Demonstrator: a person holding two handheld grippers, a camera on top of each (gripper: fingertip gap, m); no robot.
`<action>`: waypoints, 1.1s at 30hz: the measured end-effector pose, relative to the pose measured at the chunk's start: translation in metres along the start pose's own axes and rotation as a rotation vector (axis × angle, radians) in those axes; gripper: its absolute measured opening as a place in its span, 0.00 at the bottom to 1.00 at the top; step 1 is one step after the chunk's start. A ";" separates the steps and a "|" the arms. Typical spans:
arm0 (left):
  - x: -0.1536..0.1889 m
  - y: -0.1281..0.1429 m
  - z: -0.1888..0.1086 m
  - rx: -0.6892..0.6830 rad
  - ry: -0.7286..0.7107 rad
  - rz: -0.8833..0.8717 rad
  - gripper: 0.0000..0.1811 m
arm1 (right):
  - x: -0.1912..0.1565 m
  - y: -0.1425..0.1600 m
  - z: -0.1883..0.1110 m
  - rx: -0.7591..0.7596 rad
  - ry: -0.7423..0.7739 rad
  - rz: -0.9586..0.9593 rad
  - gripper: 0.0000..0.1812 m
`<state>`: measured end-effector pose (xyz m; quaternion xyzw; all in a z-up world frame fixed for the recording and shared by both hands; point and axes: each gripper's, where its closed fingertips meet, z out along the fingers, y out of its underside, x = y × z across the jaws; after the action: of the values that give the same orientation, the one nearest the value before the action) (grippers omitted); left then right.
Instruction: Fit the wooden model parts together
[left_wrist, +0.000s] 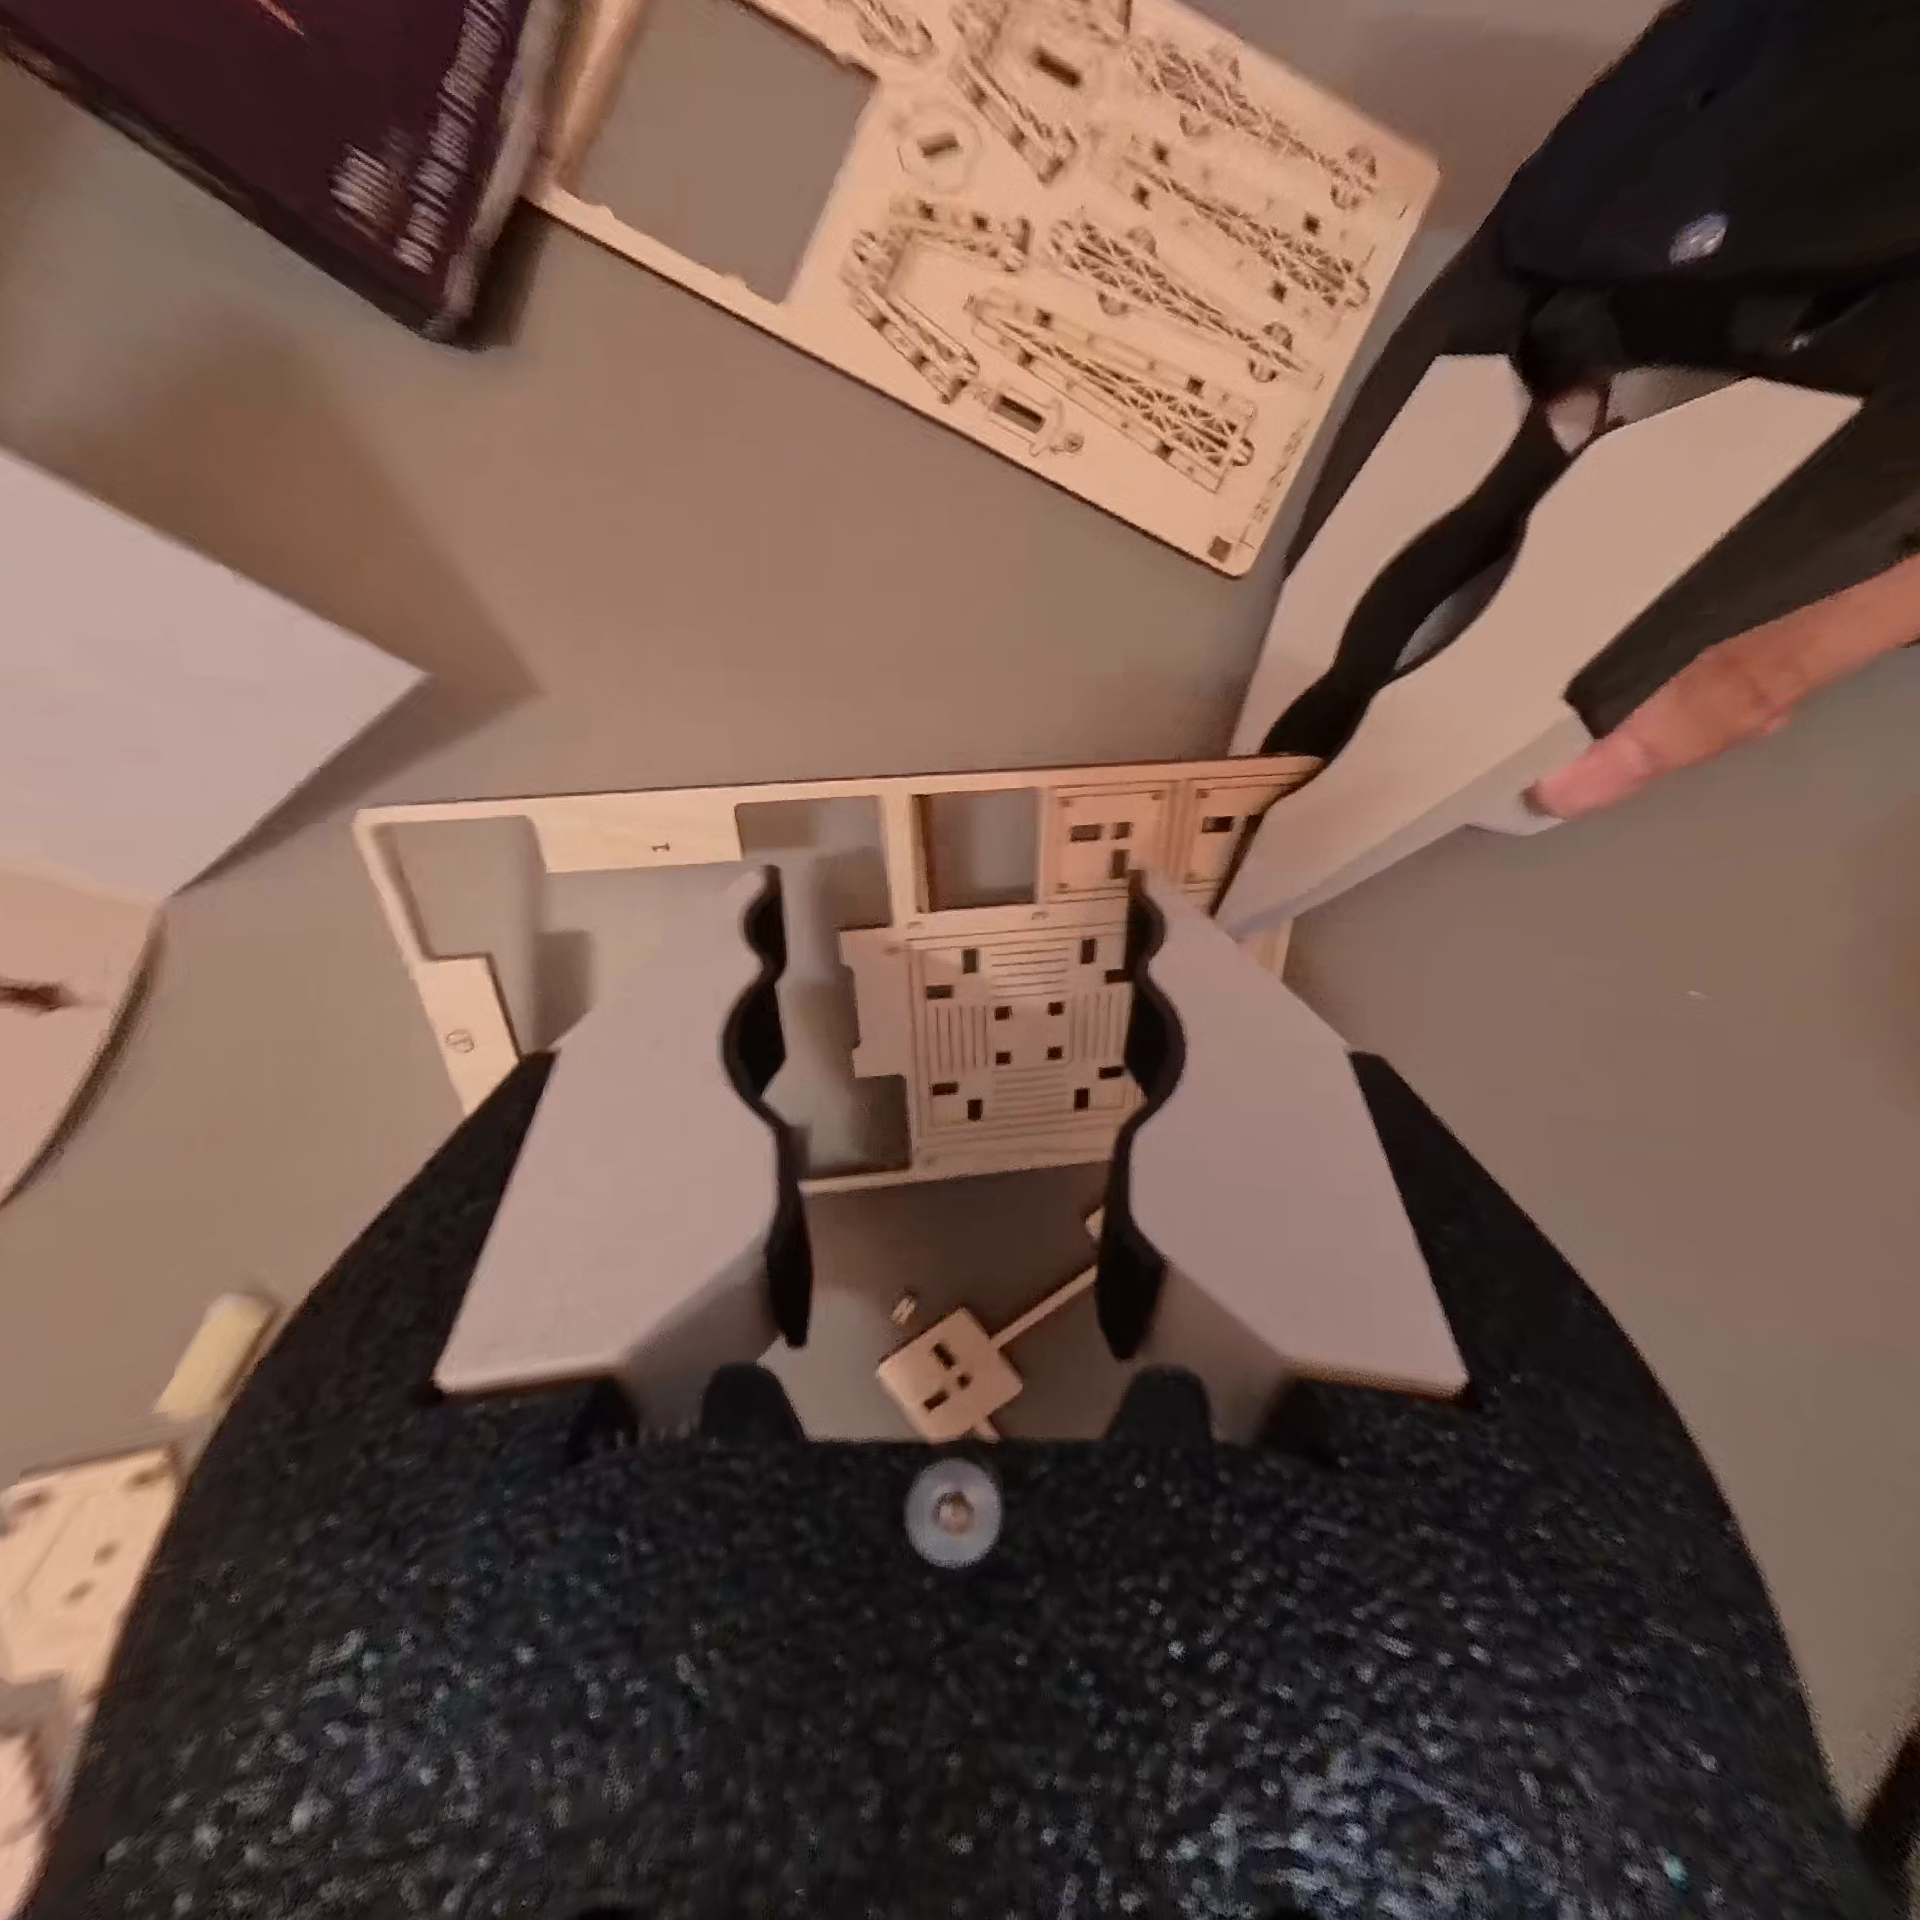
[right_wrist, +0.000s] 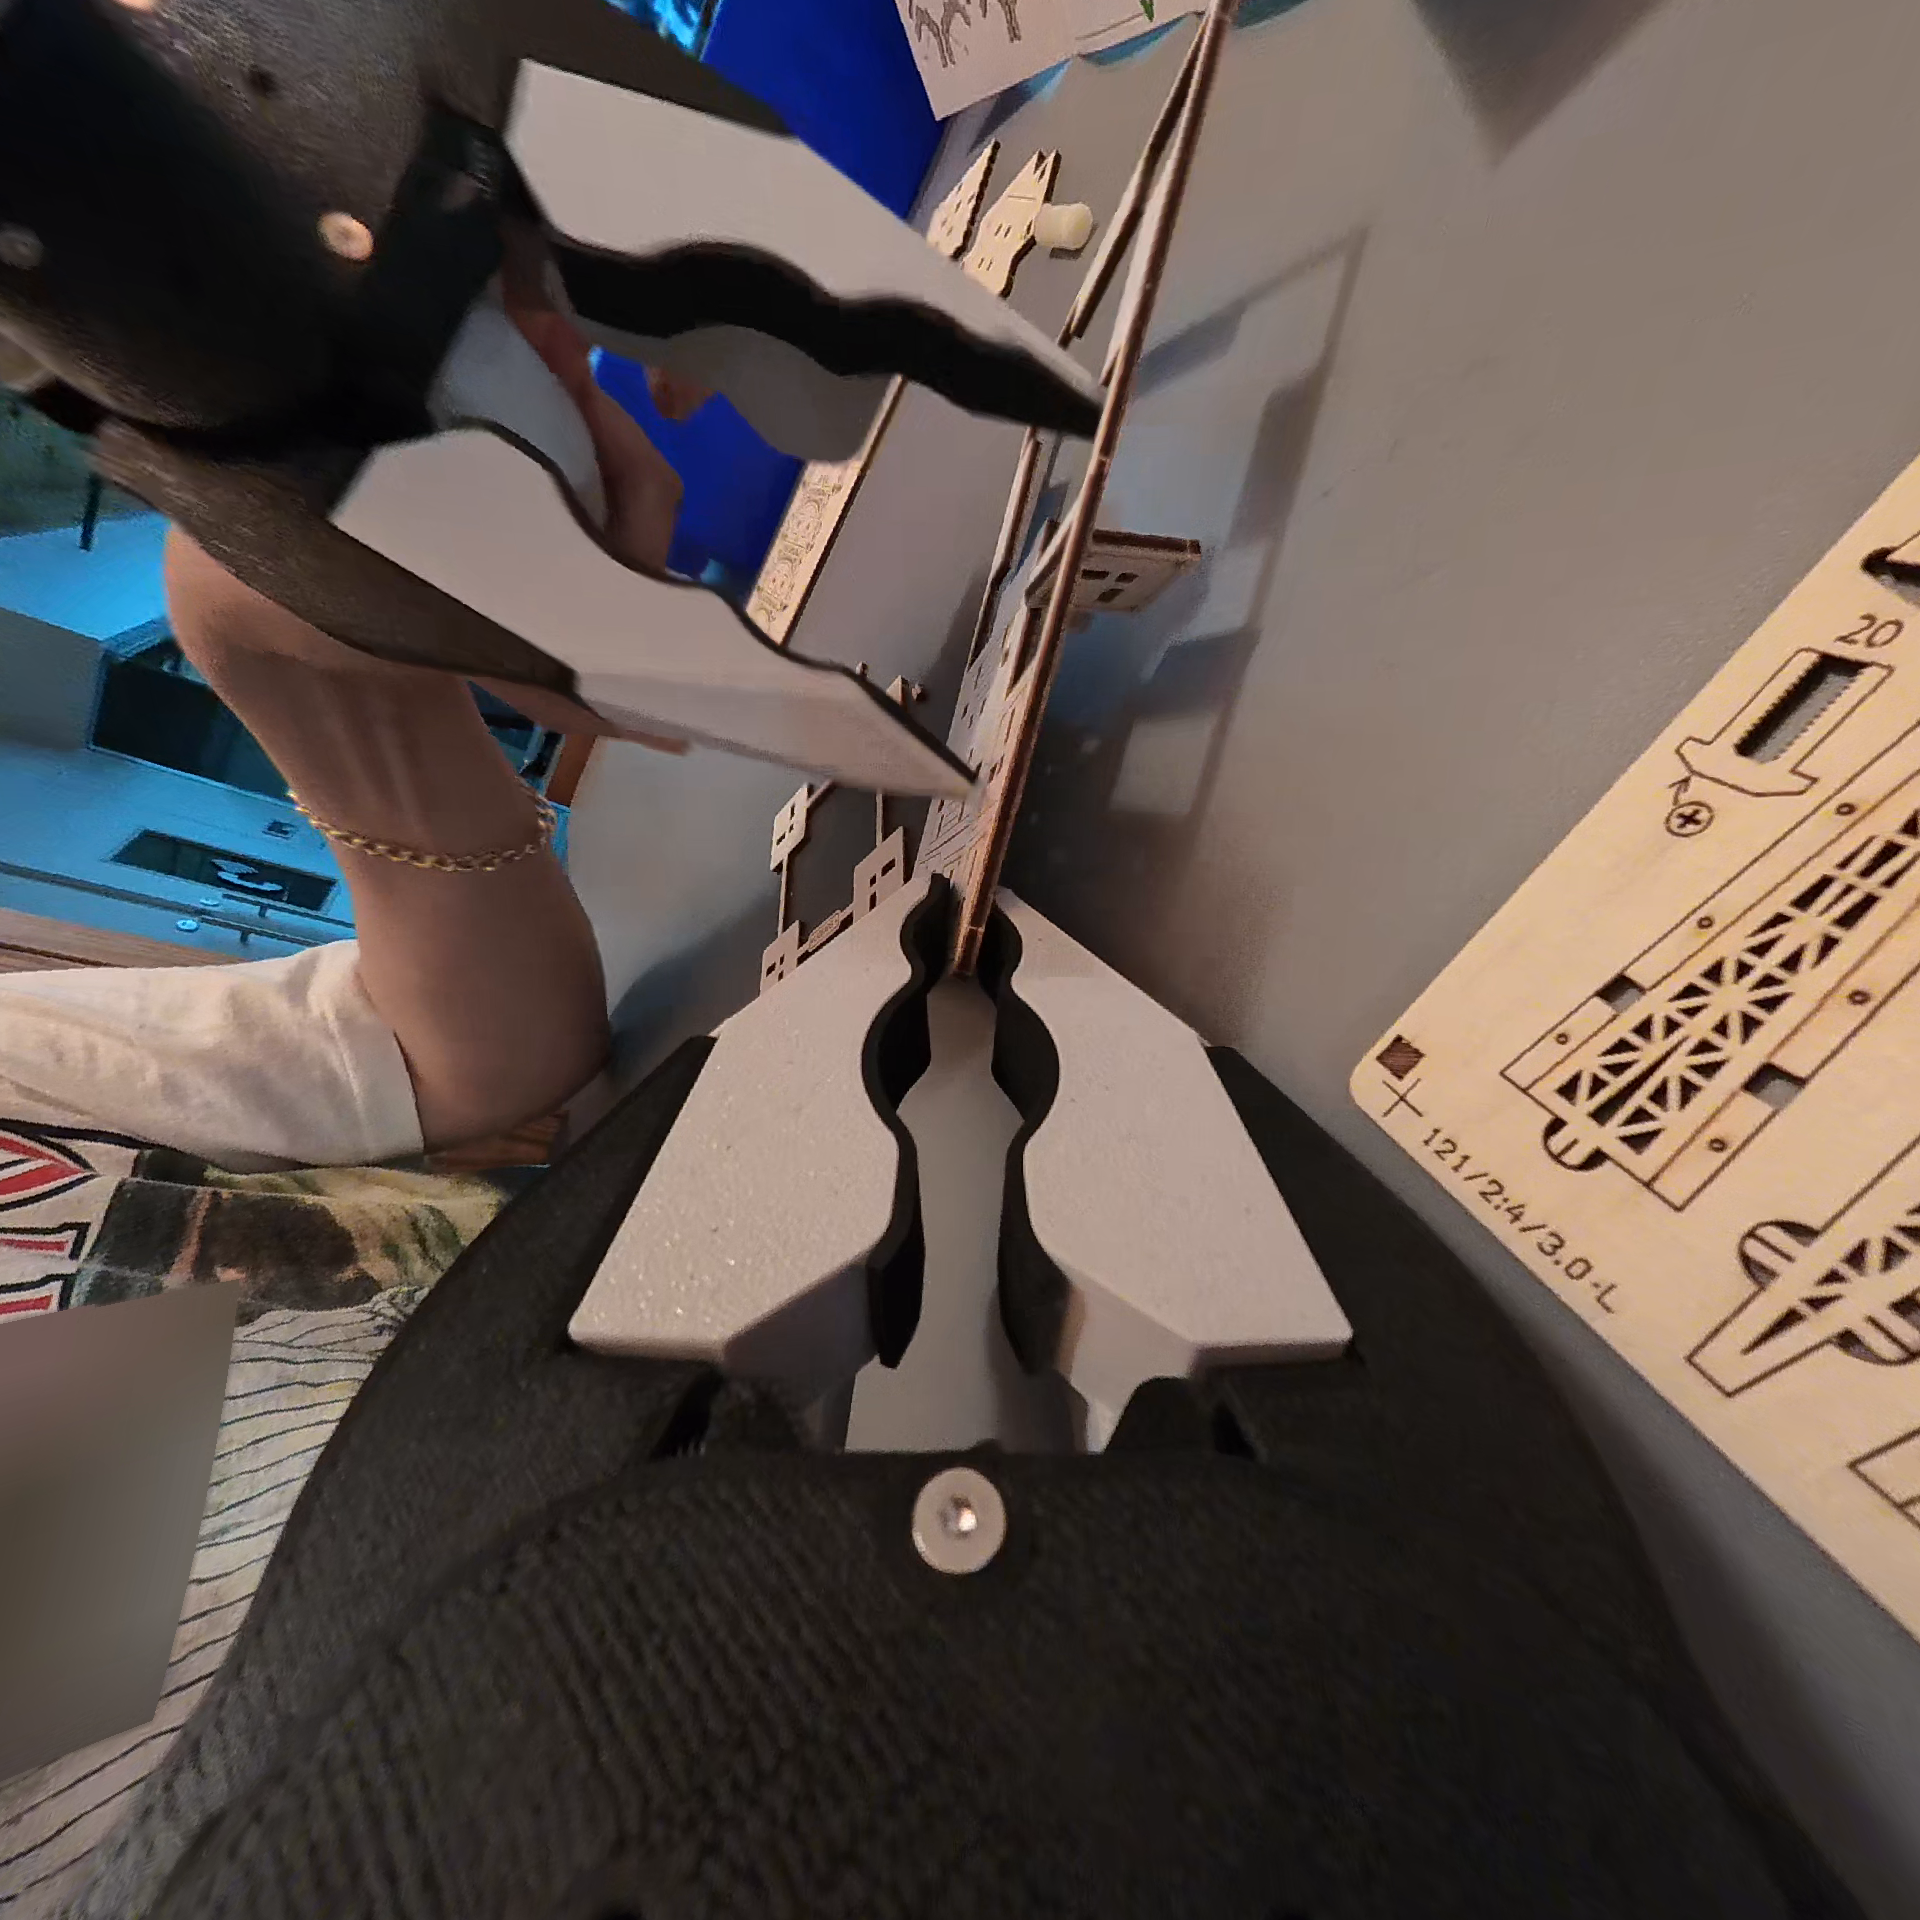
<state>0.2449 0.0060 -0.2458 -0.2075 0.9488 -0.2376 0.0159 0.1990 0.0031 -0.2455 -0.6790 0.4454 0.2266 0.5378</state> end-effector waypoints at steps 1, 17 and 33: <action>0.006 0.000 0.003 -0.004 0.042 -0.006 0.36 | 0.002 0.001 0.000 -0.010 0.015 0.006 0.02; 0.002 -0.002 0.002 -0.030 -0.085 0.045 0.45 | 0.004 0.002 0.000 -0.013 0.022 0.011 0.02; -0.001 -0.006 -0.008 -0.012 -0.139 0.058 0.43 | -0.001 0.000 0.000 -0.001 -0.006 -0.001 0.02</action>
<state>0.2472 0.0054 -0.2363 -0.1958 0.9525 -0.2163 0.0874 0.1984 0.0033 -0.2449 -0.6789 0.4431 0.2287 0.5389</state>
